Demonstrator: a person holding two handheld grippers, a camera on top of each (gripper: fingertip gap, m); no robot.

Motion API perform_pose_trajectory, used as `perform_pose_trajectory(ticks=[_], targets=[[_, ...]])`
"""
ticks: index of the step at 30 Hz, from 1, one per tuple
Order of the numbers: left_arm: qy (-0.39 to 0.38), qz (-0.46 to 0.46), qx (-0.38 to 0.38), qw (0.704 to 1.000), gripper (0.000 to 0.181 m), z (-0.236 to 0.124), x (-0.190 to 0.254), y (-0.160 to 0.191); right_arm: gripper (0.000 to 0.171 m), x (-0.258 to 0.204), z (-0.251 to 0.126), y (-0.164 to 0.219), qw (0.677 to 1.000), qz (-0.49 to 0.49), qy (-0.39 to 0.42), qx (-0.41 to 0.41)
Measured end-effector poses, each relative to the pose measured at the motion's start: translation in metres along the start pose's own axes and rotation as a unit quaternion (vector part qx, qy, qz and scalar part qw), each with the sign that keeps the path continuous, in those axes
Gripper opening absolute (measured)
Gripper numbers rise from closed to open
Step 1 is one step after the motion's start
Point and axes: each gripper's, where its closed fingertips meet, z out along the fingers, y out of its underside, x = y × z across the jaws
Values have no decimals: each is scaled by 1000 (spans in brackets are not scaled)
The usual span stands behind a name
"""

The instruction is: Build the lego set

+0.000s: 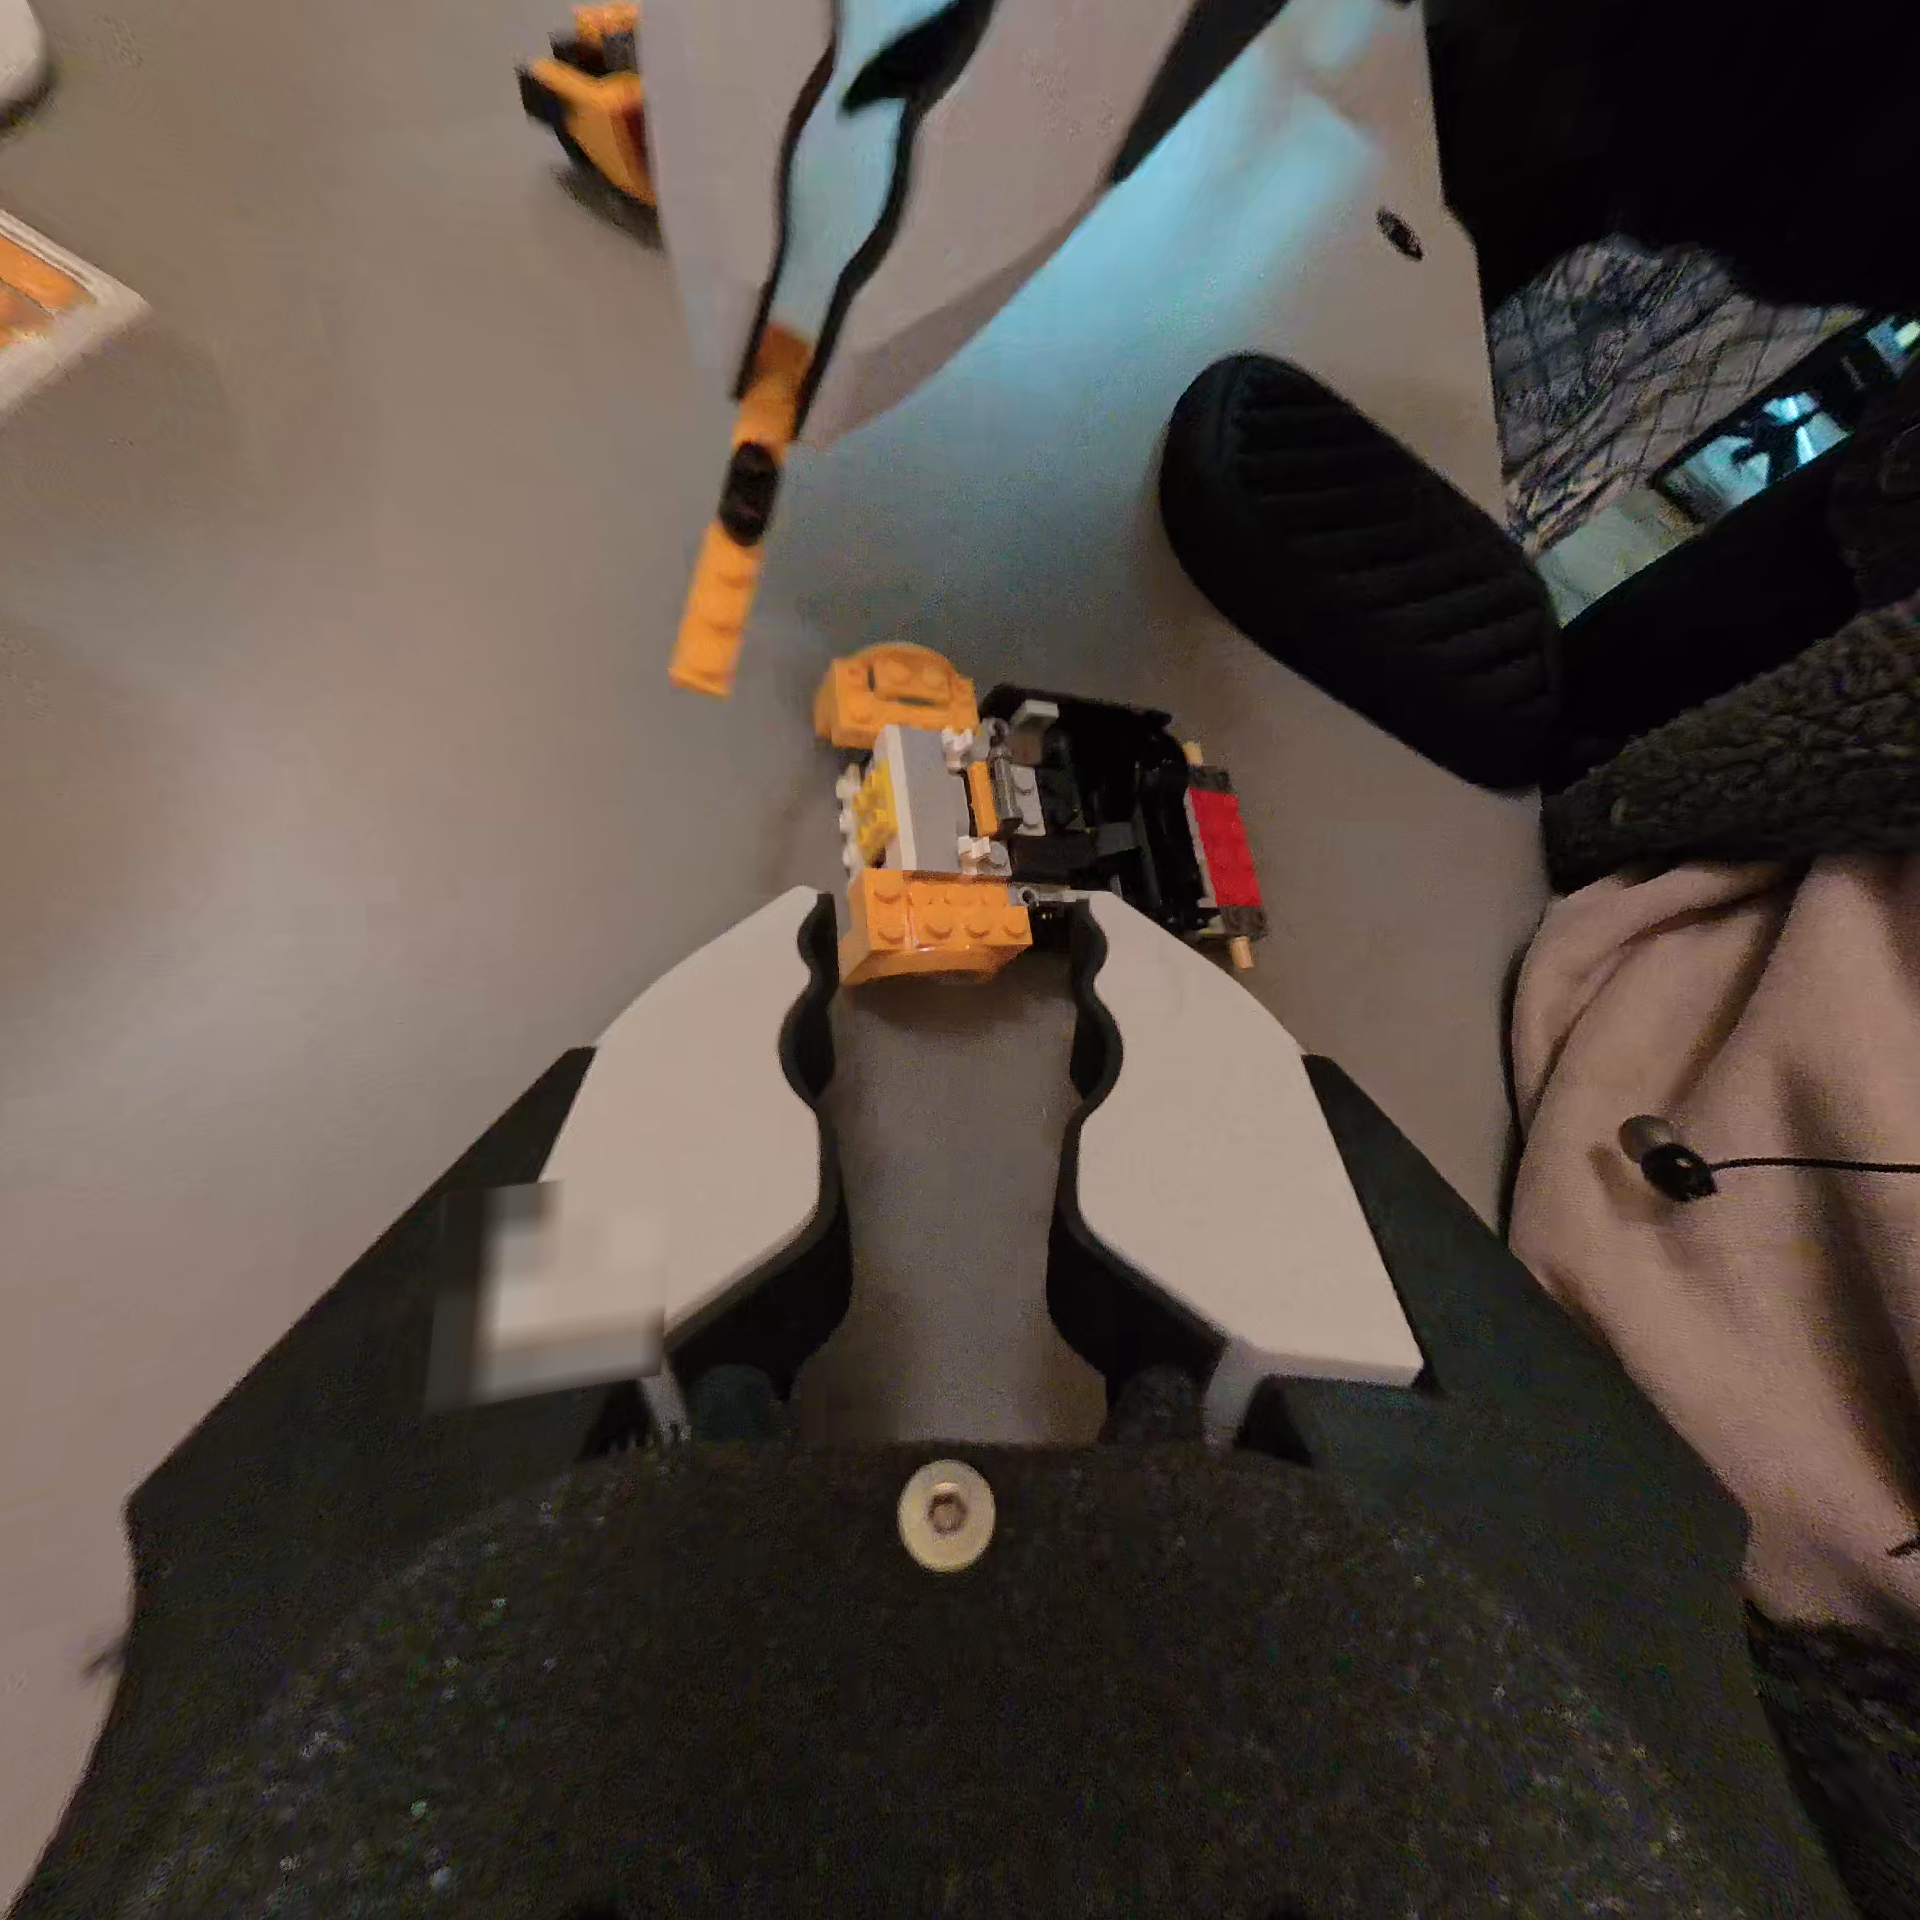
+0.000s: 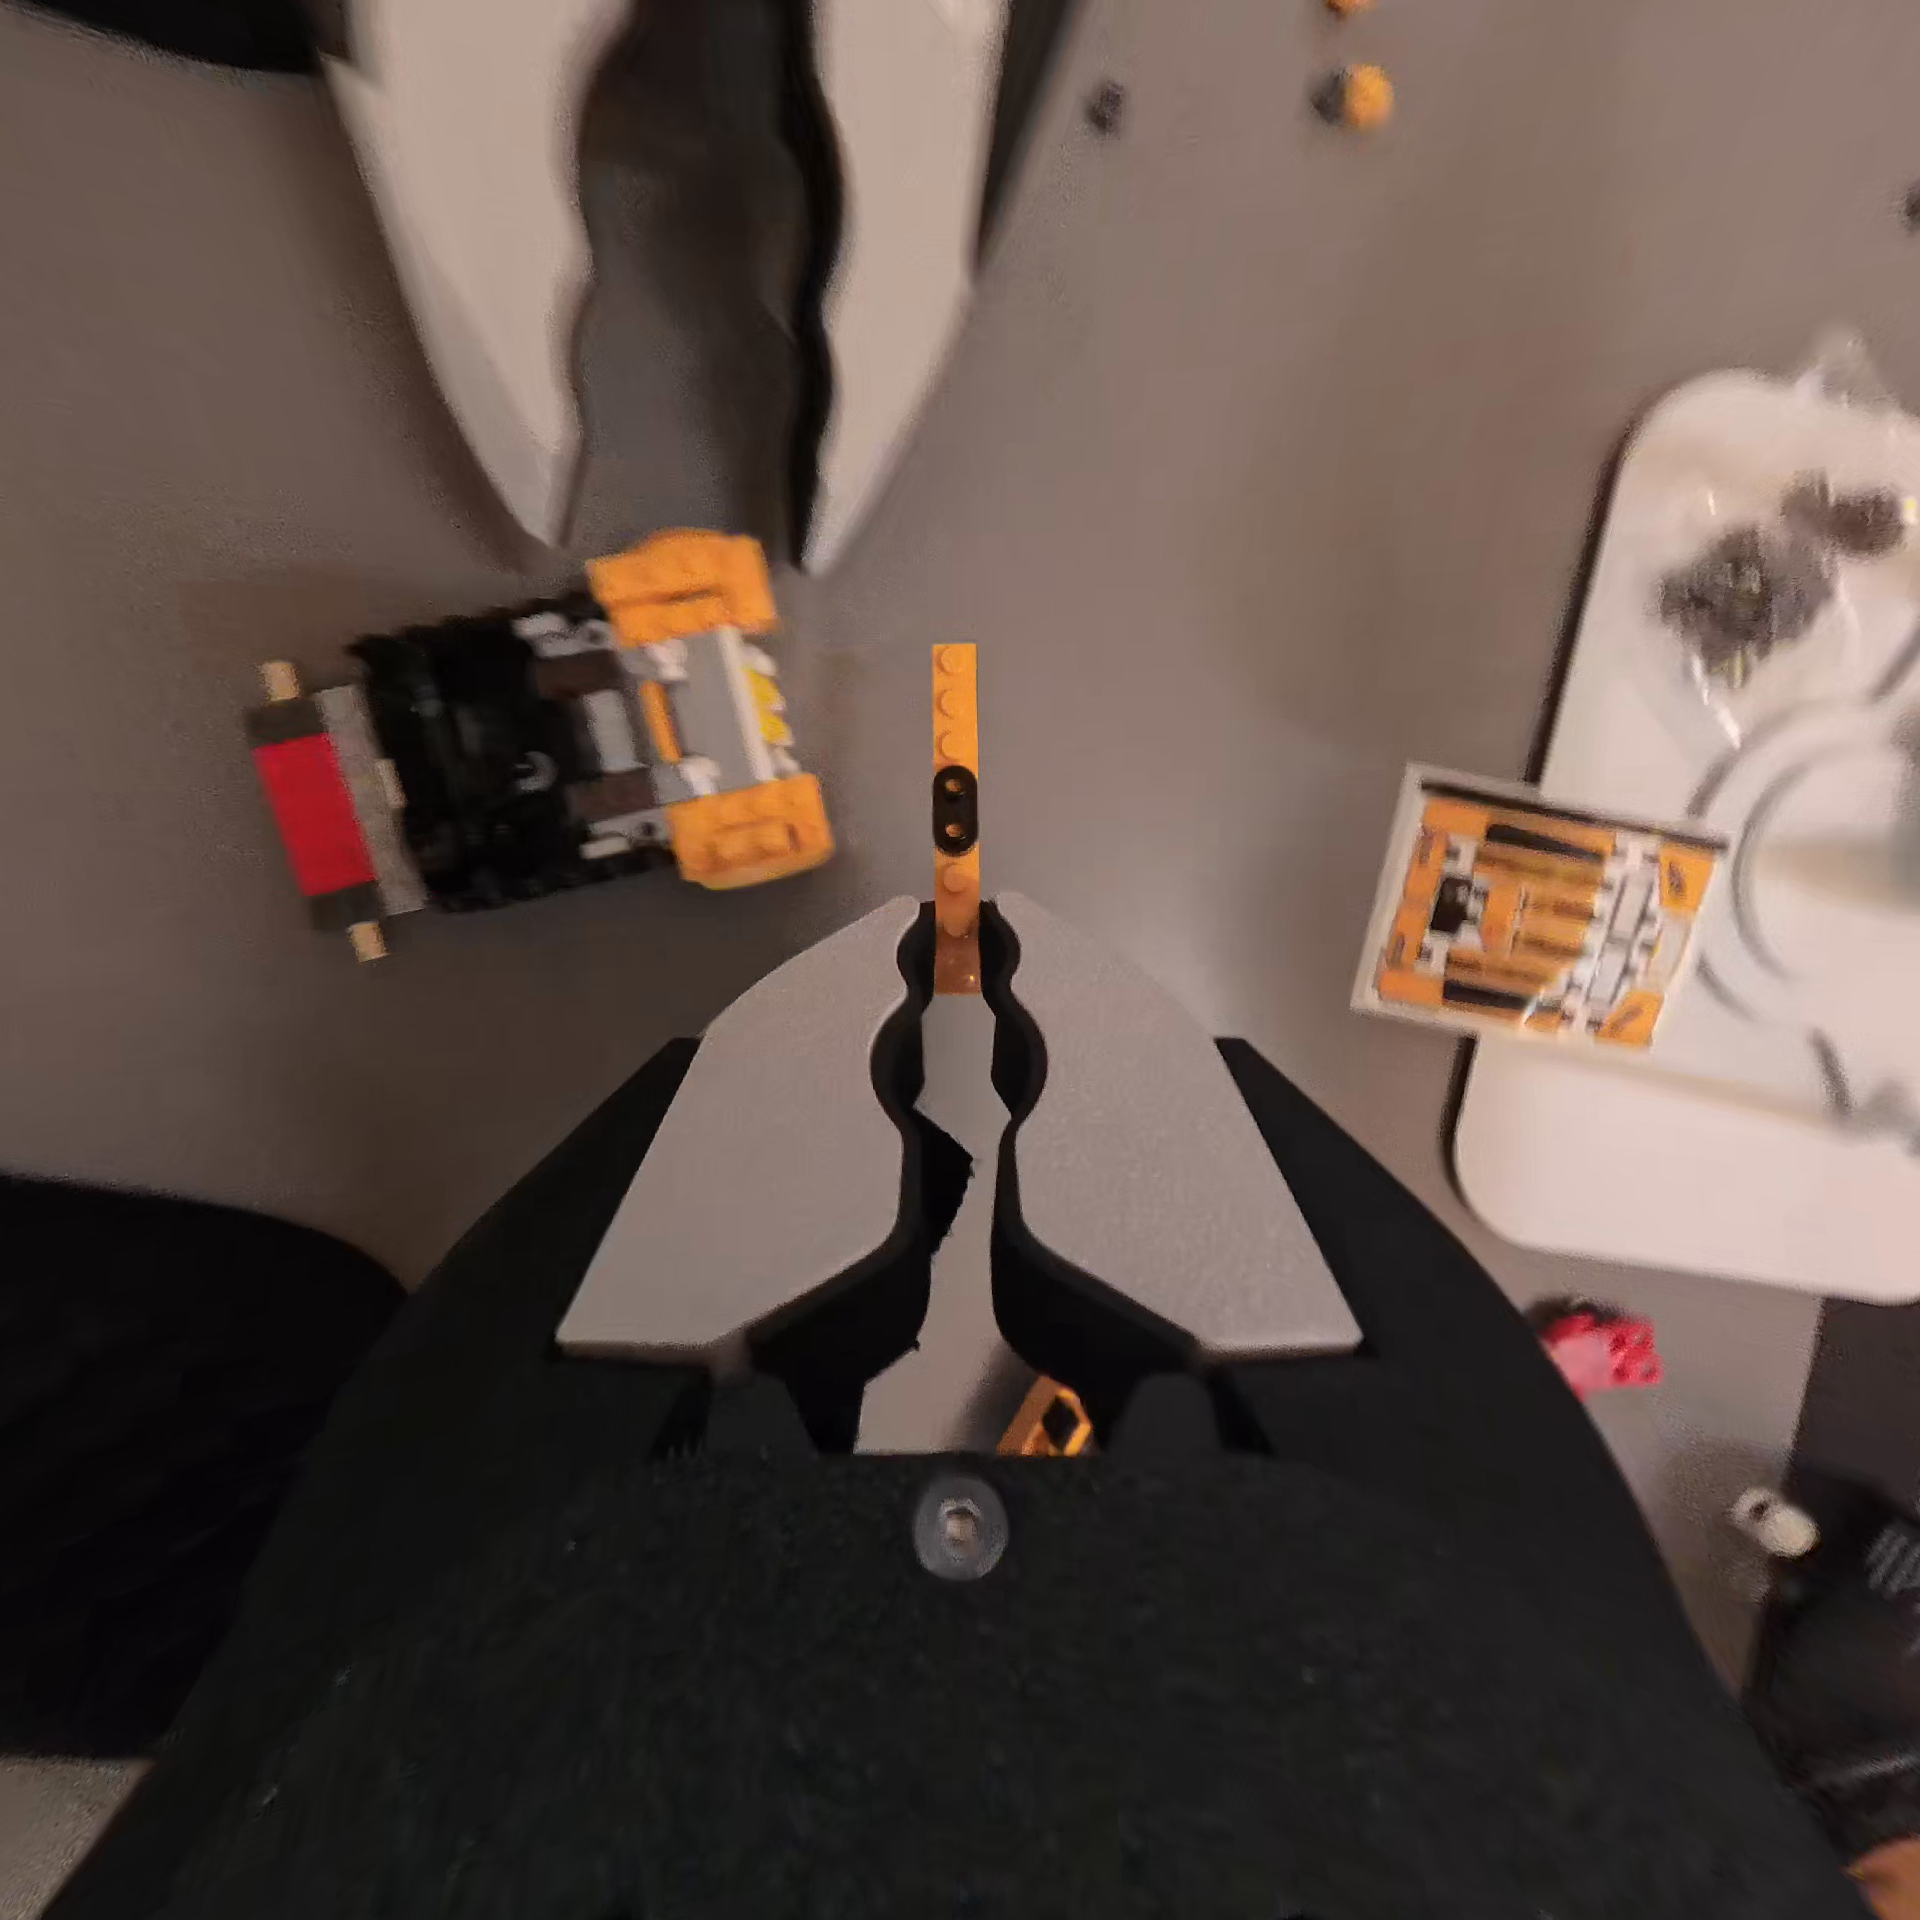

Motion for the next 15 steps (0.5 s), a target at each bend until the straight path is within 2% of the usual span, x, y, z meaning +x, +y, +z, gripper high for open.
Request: perform_pose_trajectory(ticks=[3, 5, 7, 10, 15], targets=[[-33, 15, 31, 999, 39, -35, -7, -10, 7, 8, 17, 13, 998, 68, -6, 8], [-86, 13, 69, 994, 33, -68, -23, -16, 7, 8, 29, 18, 997, 77, -12, -6], [-156, 4, 113, 981, 28, -106, -45, -17, 7, 9, 35, 21, 997, 72, -11, -16], [-222, -19, 181, 958, 16, -156, -60, -14, 7, 11, 40, 19, 997, 79, -11, -15], [-295, -18, 228, 928, 0, -203, -61, -1, 23, 10, 37, 13, 996, 84, 5, 22]])
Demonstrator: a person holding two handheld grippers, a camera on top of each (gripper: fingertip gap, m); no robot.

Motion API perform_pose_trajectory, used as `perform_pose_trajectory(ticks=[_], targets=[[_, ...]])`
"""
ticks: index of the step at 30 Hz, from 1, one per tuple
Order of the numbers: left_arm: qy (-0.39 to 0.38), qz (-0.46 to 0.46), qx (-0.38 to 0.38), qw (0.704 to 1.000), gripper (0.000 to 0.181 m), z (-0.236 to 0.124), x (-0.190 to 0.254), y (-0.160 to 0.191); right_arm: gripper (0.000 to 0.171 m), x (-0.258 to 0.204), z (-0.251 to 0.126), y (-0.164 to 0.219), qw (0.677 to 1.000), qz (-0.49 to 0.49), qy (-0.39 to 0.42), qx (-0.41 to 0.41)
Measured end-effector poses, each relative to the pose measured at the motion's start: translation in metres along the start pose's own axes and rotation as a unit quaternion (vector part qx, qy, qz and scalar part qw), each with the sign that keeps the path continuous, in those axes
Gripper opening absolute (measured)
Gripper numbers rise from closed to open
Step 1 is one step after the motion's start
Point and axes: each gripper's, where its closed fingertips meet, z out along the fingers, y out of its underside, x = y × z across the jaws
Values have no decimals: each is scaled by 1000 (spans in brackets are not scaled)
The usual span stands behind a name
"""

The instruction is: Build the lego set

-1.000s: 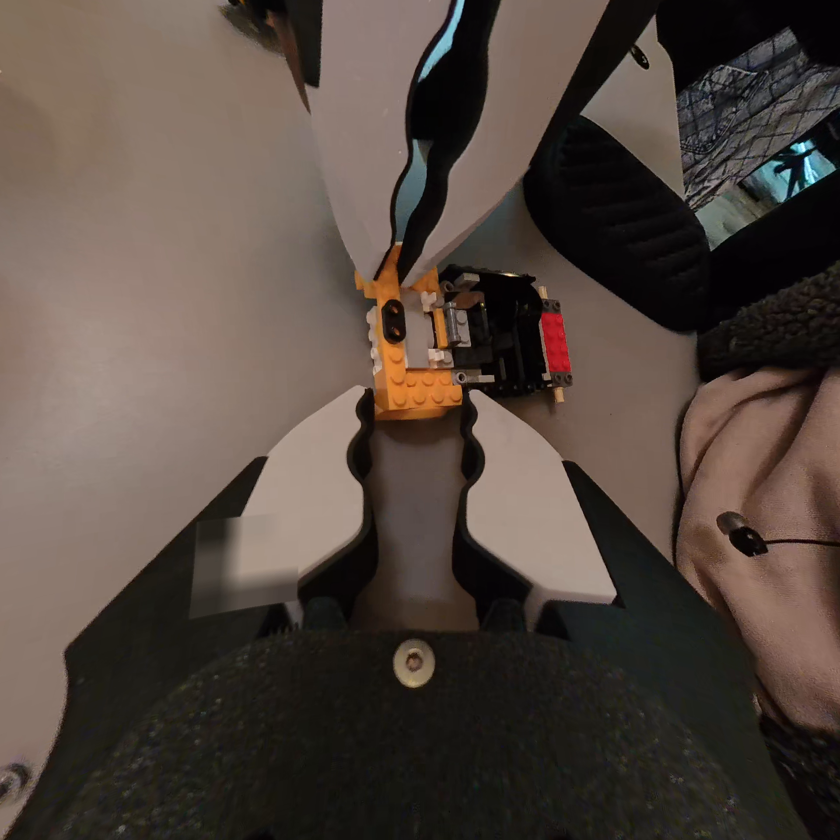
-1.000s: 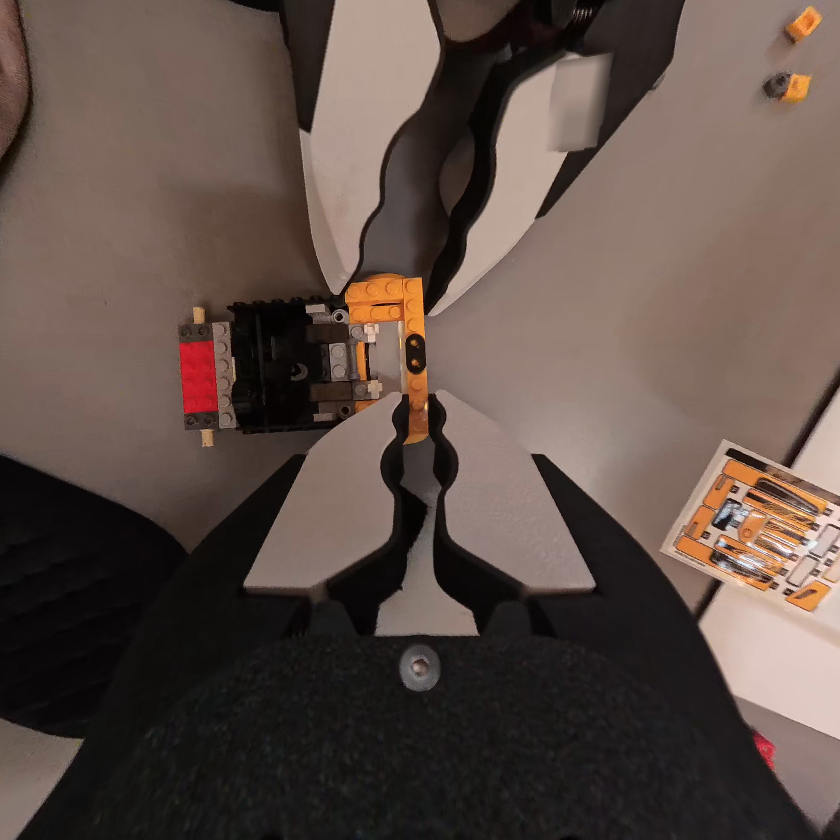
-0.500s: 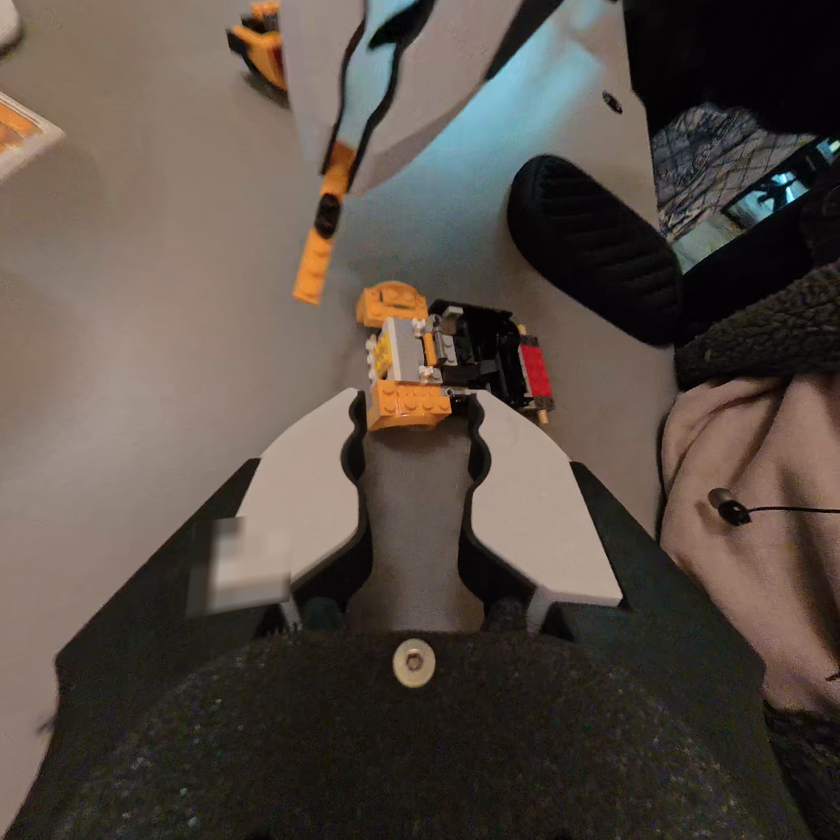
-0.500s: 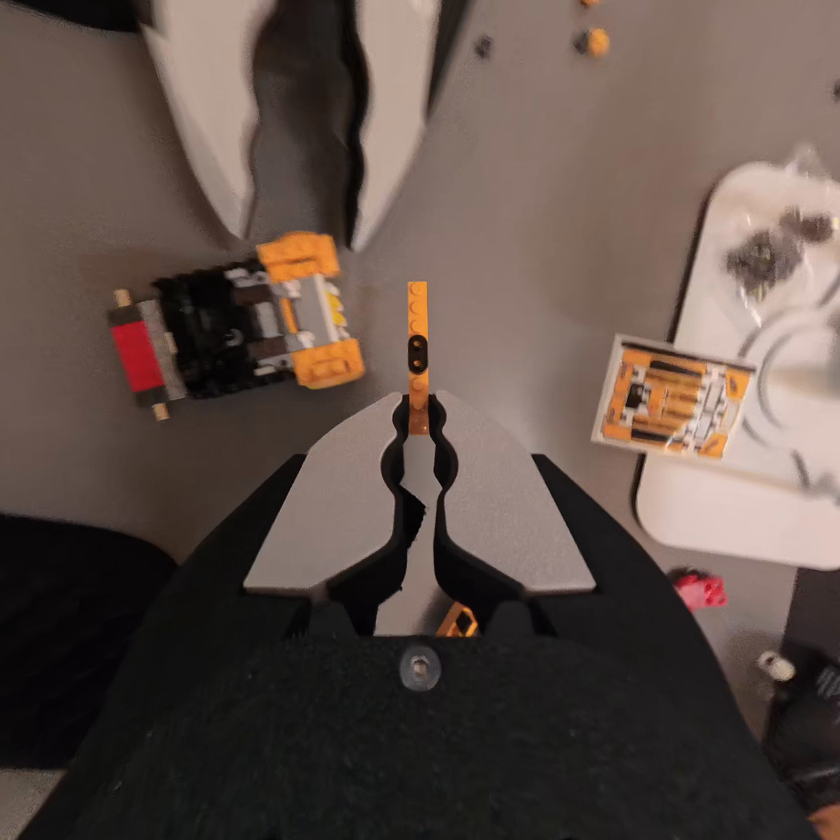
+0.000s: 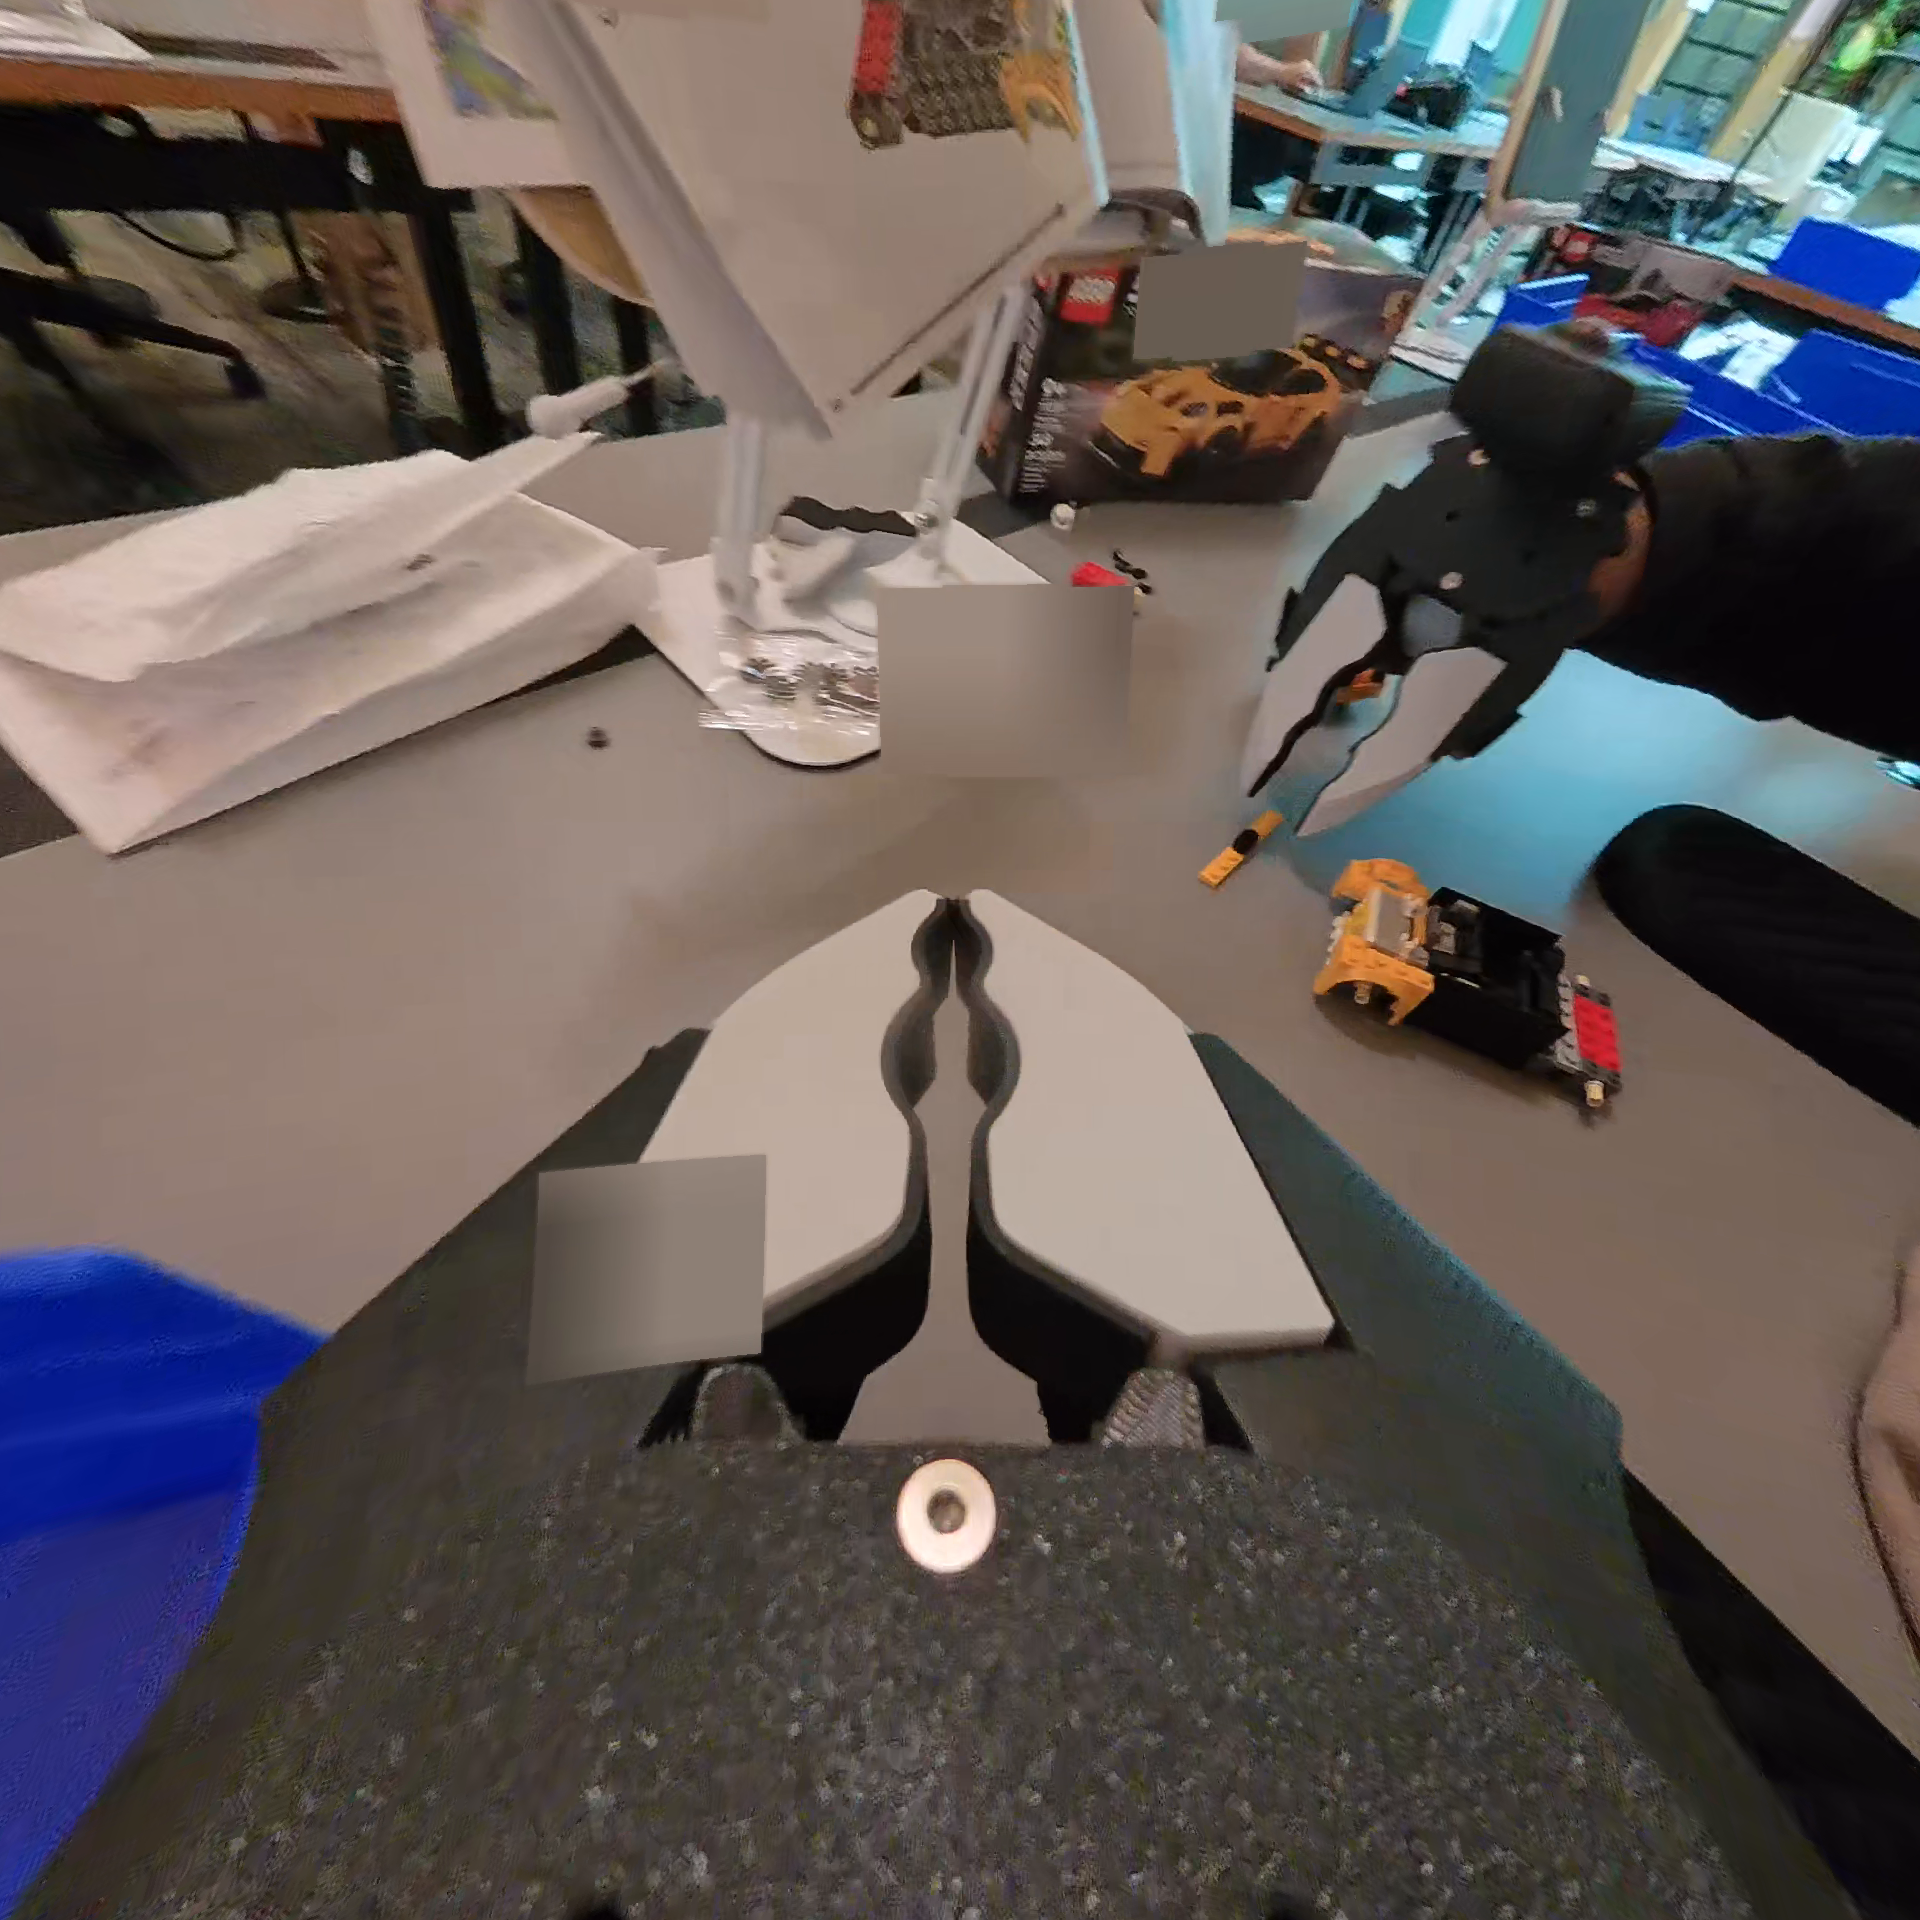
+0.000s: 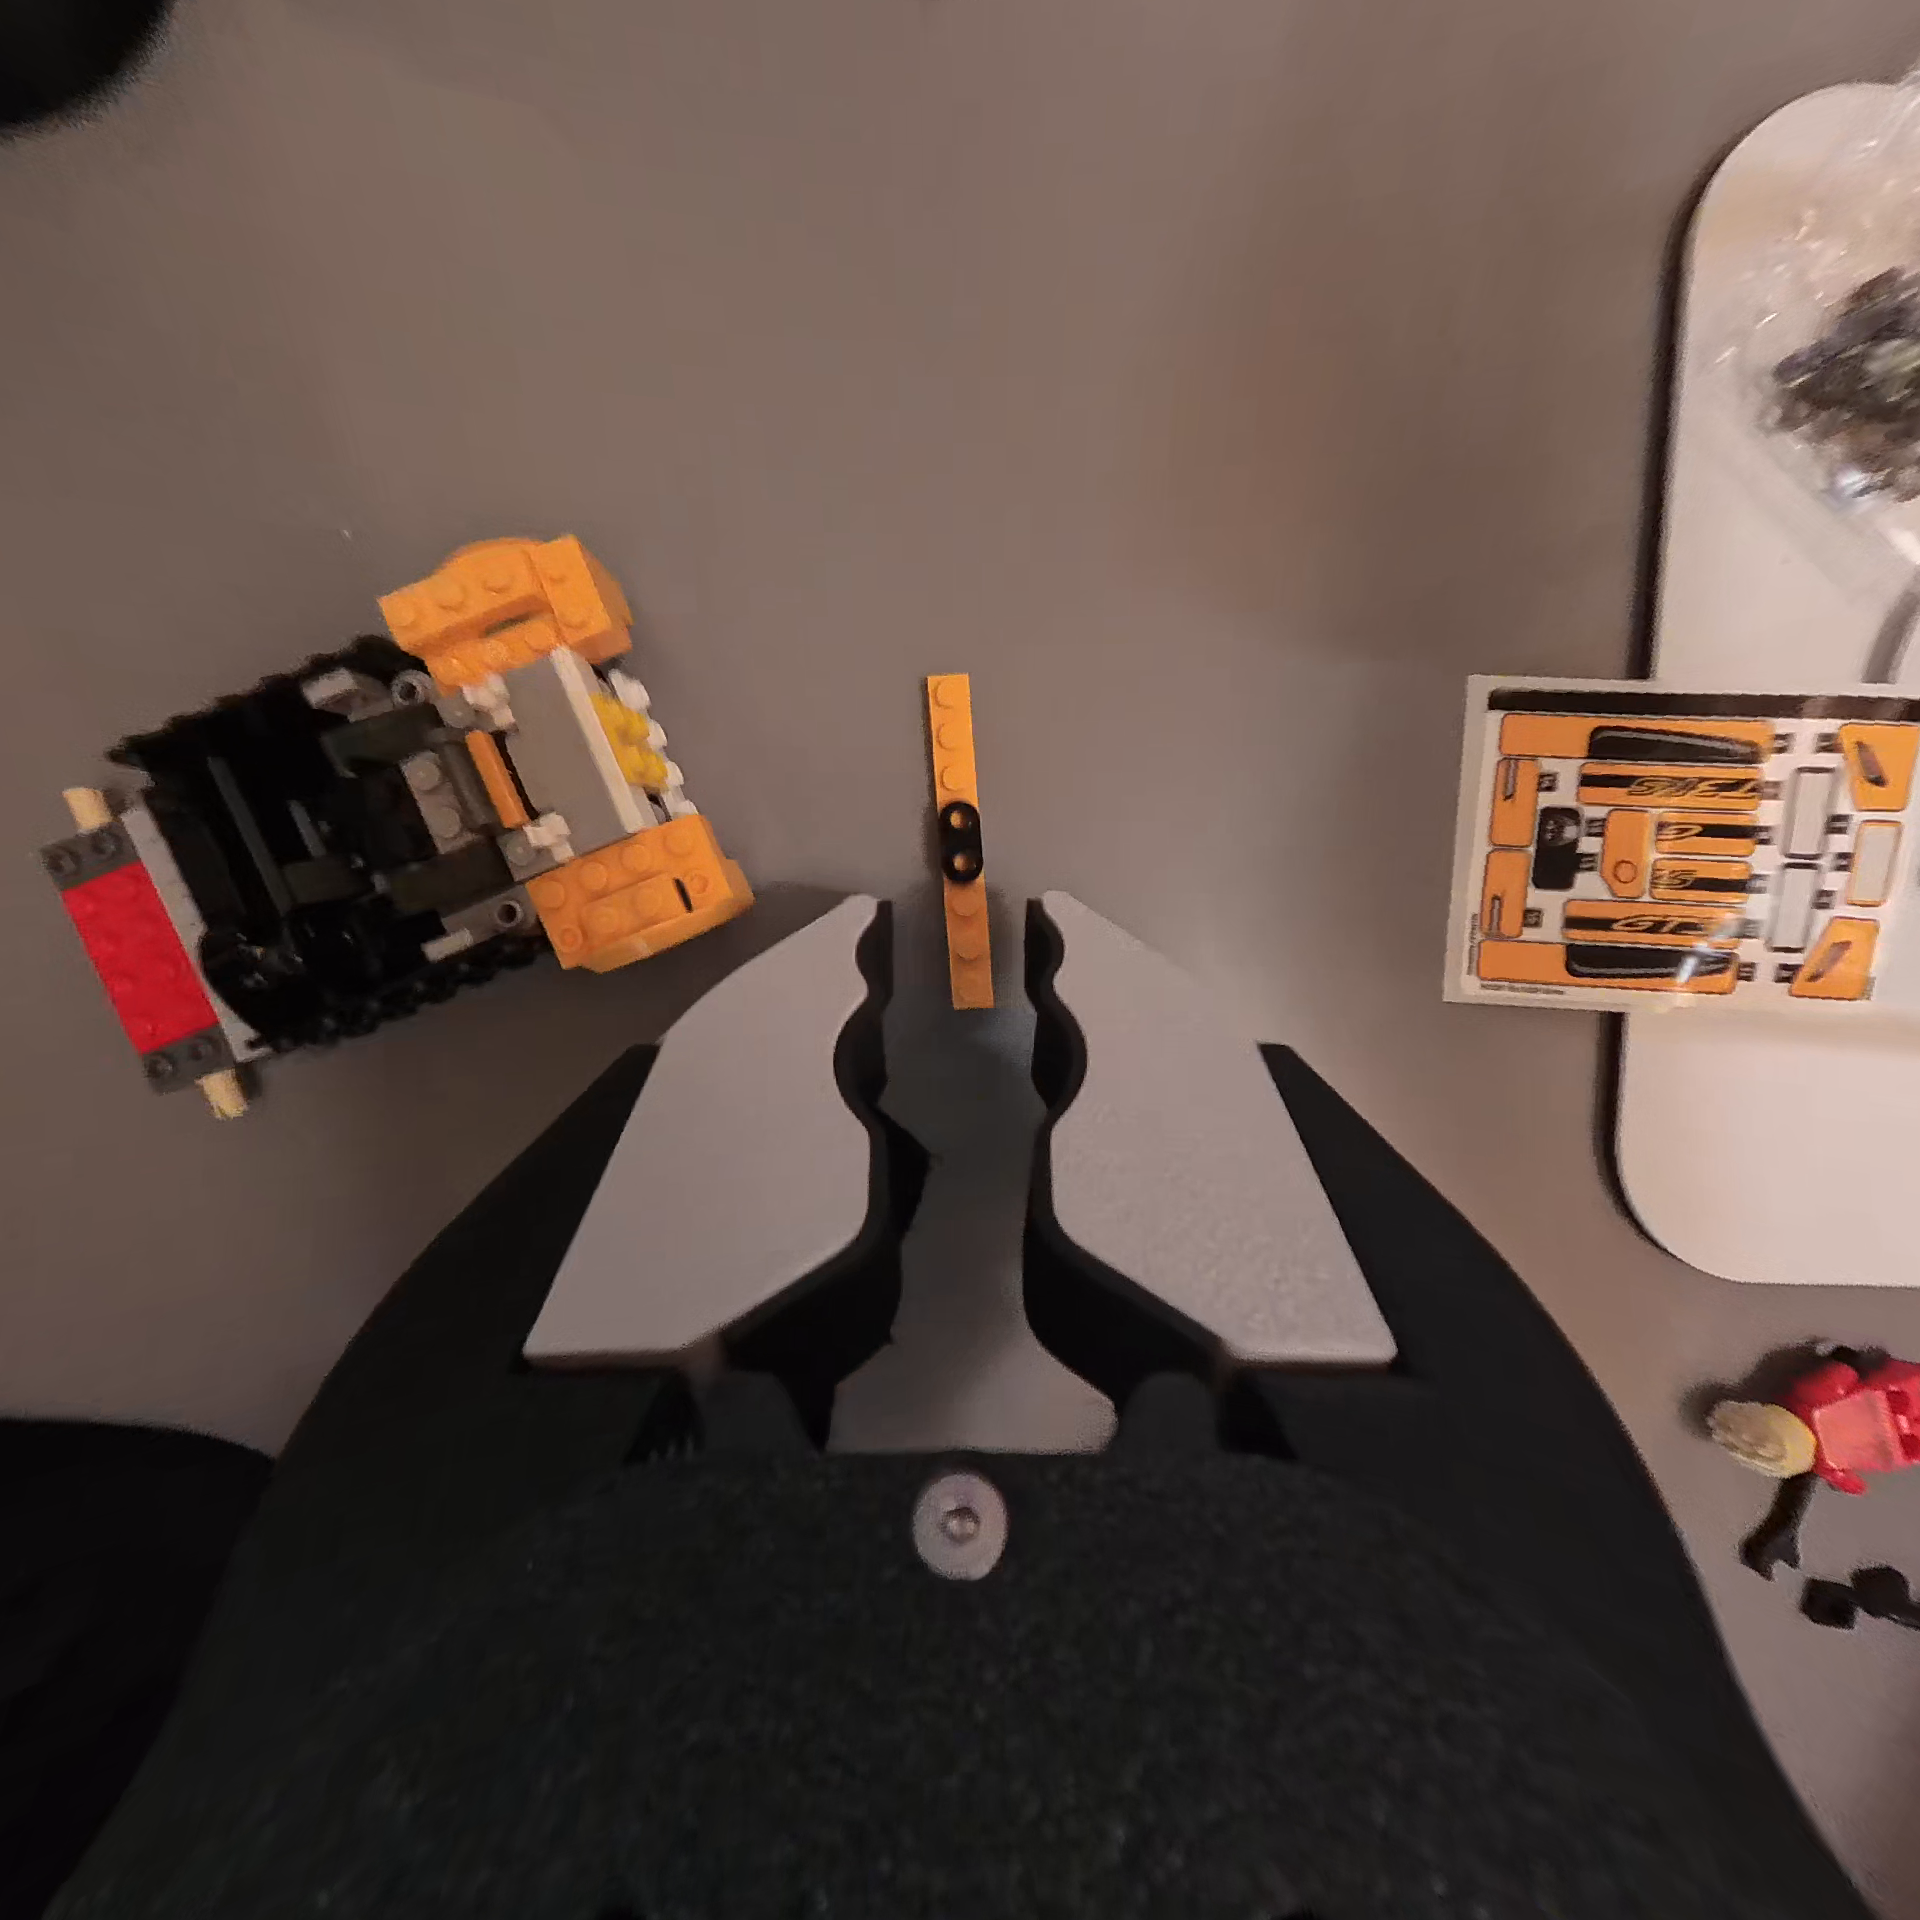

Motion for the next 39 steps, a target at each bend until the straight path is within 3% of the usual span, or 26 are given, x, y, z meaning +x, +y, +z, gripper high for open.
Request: perform_pose_trajectory(ticks=[4, 7, 10, 11, 15, 17, 20, 25, 28, 31, 36, 39], targets=[[-74, 22, 4, 997, 0, -25, -18, 5, 28, 2, -30, -29, 989, 20, 63, 134], [-135, 30, 16, 990, 0, -59, -39, -1, 27, 2, -63, -41, 958, 47, 134, 247], [-206, 37, -4, 978, 0, -101, -73, -9, 8, 2, -87, -30, 925, 87, 200, 312], [-232, 39, -17, 972, 0, -116, -86, -11, 0, 1, -92, -24, 915, 99, 218, 324], [-292, 28, -119, 949, 0, -164, -146, -10, 0, -4, -99, -6, 892, 132, 254, 352], [-296, 28, -210, 931, 0, -177, -176, 5, 0, -3, -99, -1, 888, 134, 264, 353], [-233, 3, -341, 911, 5, -175, -204, 44, 0, -3, -100, 1, 889, 123, 271, 347], [-189, -29, -459, 868, 15, -159, -237, 103, 0, -6, -98, -1, 892, 113, 269, 346], [-176, -46, -494, 850, 20, -152, -246, 122, 0, -6, -98, -1, 892, 114, 266, 348], [-146, -79, -473, 865, 20, -140, -241, 118, 0, -6, -97, 1, 892, 119, 261, 349], [-133, -102, -491, 855, 22, -136, -241, 129, 0, -6, -95, 2, 894, 122, 255, 349], [-133, -103, -488, 856, 8, -132, -242, 131, 0, -6, -96, 1, 892, 121, 255, 352]])
